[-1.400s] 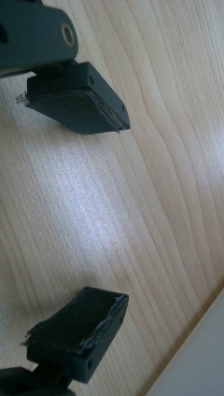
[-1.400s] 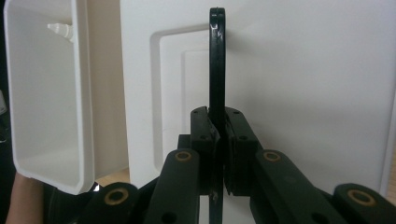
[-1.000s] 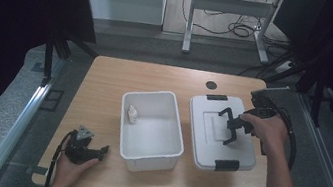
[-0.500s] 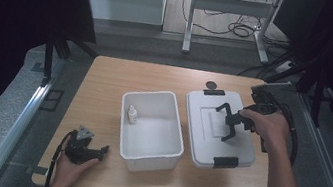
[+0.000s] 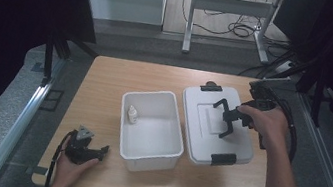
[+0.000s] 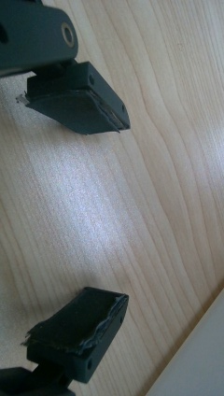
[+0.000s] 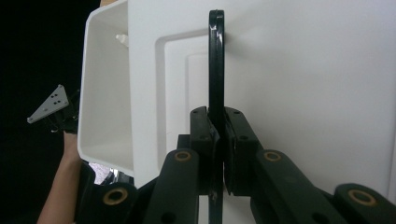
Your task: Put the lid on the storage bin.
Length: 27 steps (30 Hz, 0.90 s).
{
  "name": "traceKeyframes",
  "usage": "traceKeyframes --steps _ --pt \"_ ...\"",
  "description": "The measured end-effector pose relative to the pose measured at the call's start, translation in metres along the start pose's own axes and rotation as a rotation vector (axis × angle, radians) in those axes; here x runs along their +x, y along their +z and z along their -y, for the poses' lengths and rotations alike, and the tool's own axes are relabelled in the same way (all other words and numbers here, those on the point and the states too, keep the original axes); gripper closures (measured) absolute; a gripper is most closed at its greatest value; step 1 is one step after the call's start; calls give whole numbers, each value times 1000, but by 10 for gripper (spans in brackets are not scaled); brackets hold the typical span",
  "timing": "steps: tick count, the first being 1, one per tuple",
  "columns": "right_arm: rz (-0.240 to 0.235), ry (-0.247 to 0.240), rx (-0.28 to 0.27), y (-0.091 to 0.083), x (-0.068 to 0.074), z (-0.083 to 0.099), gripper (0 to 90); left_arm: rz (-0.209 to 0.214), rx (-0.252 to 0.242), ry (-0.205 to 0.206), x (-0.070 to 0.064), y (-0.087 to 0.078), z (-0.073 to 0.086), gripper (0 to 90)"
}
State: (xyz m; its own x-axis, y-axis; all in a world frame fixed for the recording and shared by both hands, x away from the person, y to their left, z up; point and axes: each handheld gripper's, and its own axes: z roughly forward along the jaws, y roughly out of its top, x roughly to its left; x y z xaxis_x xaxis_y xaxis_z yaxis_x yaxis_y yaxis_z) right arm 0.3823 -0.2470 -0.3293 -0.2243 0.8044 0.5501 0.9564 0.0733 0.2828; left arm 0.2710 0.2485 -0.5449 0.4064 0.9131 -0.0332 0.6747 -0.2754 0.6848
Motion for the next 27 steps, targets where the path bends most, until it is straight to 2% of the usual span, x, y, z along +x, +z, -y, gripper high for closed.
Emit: traceKeyframes --steps 16,27 --pt "-9 -18 -3 -3 16 -4 839 0 0 0 0 0 0 148" --pt "-12 -30 5 2 27 -7 838 0 0 0 0 0 0 148"
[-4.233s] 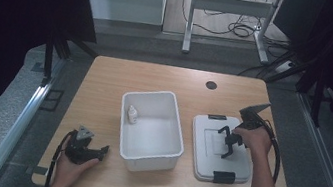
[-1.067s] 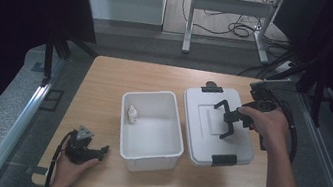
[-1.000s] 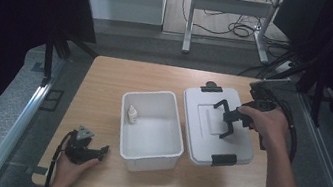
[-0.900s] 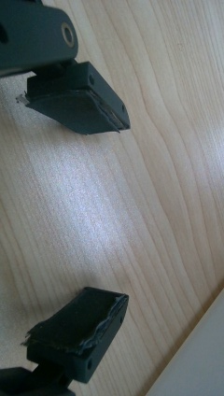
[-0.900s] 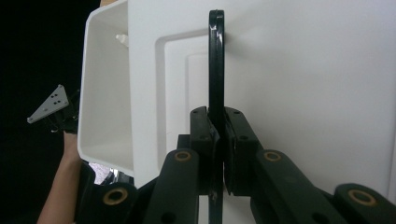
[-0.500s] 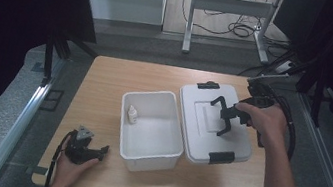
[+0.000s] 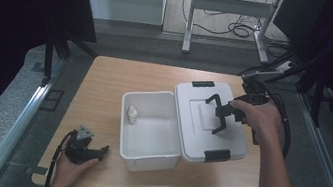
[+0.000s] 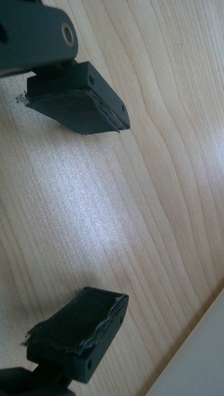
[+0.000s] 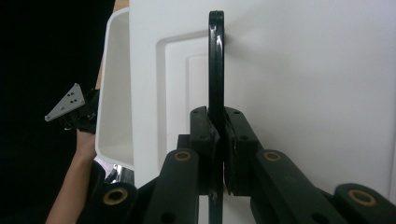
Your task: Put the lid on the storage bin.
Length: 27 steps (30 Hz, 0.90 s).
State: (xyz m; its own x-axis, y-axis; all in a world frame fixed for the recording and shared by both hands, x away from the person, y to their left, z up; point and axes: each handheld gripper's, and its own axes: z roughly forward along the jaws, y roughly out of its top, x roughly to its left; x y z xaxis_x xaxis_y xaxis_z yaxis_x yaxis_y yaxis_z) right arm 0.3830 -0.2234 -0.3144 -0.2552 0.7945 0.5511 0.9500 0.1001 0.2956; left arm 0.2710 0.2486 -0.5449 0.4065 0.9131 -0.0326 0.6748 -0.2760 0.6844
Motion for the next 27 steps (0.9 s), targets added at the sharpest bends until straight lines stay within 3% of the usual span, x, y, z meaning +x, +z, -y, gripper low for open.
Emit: traceKeyframes --steps 27 --pt "-23 -25 22 16 28 -6 838 2 2 -1 0 0 0 146"
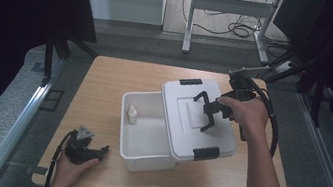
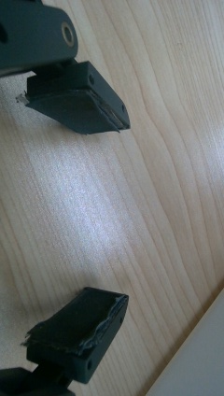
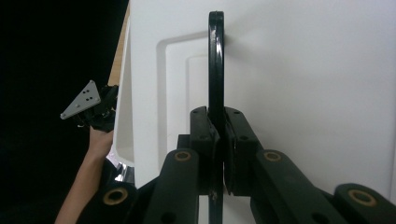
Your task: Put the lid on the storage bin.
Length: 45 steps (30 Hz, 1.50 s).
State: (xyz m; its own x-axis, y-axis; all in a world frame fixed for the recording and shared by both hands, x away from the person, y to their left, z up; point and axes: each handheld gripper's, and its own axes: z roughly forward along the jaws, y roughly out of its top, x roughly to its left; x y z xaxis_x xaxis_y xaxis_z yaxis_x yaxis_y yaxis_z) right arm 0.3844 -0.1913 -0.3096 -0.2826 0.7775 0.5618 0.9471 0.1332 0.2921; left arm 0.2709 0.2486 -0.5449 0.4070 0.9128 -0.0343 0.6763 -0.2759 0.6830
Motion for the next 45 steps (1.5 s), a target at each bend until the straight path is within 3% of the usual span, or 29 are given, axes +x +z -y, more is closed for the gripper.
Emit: traceKeyframes --steps 31,34,45 --pt "-11 21 6 19 23 5 837 7 -3 10 -1 0 0 147" --pt "-43 29 9 23 25 4 837 10 -4 12 -1 0 1 147" --pt "-44 40 22 34 34 4 837 11 -4 13 -1 0 1 147"
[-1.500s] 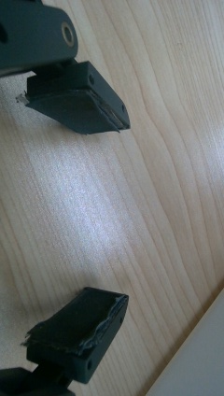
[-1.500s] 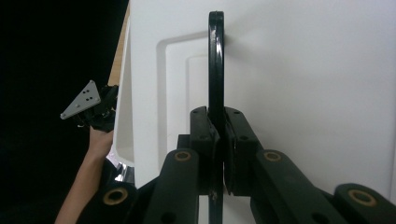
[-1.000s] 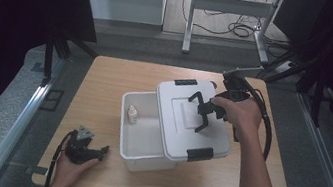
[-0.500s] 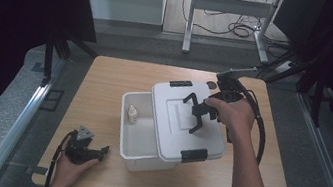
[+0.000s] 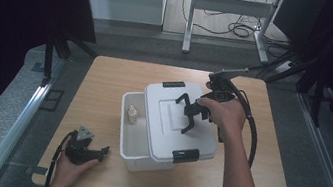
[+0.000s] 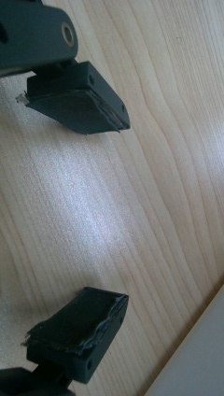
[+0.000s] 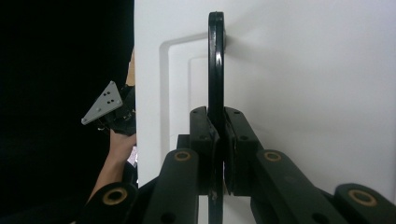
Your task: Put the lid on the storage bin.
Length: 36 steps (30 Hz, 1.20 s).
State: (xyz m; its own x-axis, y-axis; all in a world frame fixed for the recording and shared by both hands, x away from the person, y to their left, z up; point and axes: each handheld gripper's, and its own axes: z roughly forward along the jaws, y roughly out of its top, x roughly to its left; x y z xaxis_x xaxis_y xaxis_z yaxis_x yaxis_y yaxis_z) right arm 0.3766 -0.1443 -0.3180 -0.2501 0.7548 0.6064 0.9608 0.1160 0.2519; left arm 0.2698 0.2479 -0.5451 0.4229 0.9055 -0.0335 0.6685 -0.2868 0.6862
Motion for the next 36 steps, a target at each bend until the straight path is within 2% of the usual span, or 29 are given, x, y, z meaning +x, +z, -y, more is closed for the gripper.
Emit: traceKeyframes --steps 5,15,20,36 --pt "-5 4 7 8 8 -1 836 1 1 2 0 0 0 147" --pt "-5 15 17 21 14 -4 836 2 1 3 0 0 0 146" --pt "-20 21 23 28 20 -5 836 3 0 3 0 0 0 146" --pt "-15 29 41 45 35 -7 835 5 1 5 0 0 0 146"
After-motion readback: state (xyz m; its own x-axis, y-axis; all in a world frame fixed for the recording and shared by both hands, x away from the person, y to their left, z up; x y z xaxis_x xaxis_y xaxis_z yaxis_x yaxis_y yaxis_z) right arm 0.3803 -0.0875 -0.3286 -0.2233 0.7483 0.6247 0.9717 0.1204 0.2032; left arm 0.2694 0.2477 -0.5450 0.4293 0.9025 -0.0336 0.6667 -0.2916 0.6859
